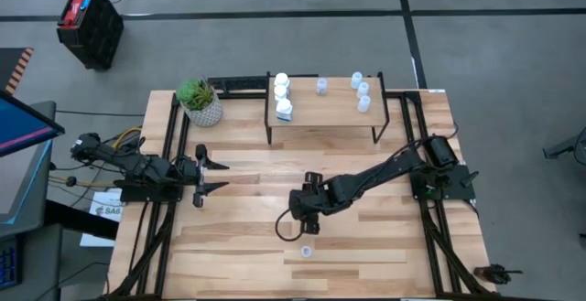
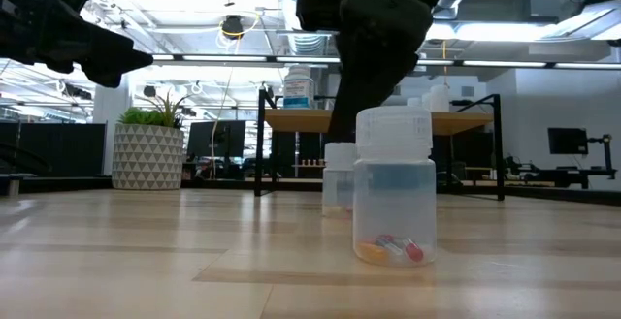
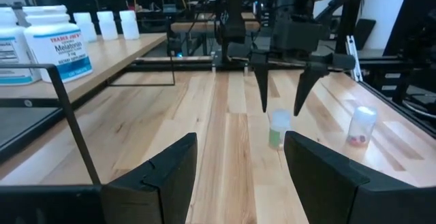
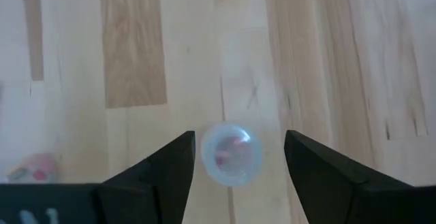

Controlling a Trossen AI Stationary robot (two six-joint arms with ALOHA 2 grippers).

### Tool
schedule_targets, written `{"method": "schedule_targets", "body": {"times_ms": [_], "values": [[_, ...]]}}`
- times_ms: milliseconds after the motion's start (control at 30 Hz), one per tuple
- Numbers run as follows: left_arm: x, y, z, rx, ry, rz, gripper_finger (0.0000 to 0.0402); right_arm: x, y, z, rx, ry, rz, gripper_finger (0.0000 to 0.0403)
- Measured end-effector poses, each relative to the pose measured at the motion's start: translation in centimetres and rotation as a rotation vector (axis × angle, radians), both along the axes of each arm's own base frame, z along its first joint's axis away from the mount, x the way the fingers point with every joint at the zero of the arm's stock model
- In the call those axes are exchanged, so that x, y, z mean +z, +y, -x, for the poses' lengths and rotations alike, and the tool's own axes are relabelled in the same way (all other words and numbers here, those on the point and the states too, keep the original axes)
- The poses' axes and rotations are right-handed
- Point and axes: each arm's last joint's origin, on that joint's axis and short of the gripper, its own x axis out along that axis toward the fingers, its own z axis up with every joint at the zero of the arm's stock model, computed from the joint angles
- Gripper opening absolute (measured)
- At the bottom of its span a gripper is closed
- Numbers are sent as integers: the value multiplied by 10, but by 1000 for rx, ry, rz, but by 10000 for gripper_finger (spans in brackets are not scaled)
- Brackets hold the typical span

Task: Pick and place medicine bottles onto shelf by color
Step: Put the top transparent pill bottle on the shelf aligned with the other transparent pill bottle

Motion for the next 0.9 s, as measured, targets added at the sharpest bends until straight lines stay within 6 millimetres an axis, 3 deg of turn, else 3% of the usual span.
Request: {"method": "schedule_targets", "body": {"times_ms": [900], "values": [[0,0,0,-1,0,0,210,-13,2,-4,10,27,-16,249]]}}
